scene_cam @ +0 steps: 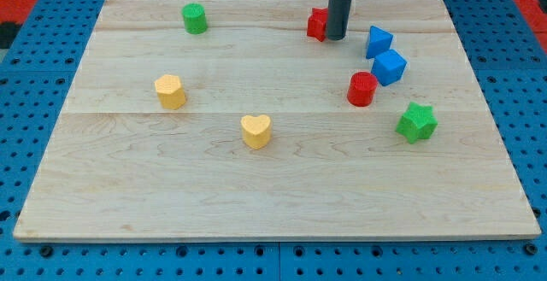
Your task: Push the red star to the left side of the green circle
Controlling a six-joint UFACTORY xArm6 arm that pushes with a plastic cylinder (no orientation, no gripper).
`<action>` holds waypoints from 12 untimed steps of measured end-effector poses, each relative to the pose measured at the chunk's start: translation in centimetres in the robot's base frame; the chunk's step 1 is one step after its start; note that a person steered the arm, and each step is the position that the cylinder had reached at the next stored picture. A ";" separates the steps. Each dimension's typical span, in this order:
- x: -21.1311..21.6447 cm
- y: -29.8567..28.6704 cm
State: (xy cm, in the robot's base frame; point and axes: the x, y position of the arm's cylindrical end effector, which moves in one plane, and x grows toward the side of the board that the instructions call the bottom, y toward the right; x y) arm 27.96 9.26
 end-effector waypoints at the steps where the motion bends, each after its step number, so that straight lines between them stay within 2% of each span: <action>1: -1.6 0.0; 4: -1.8 -3.8; 6: -4.9 -0.4; 9: -5.2 -7.9; 12: -5.2 -9.6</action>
State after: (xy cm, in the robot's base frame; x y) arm 22.81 -0.35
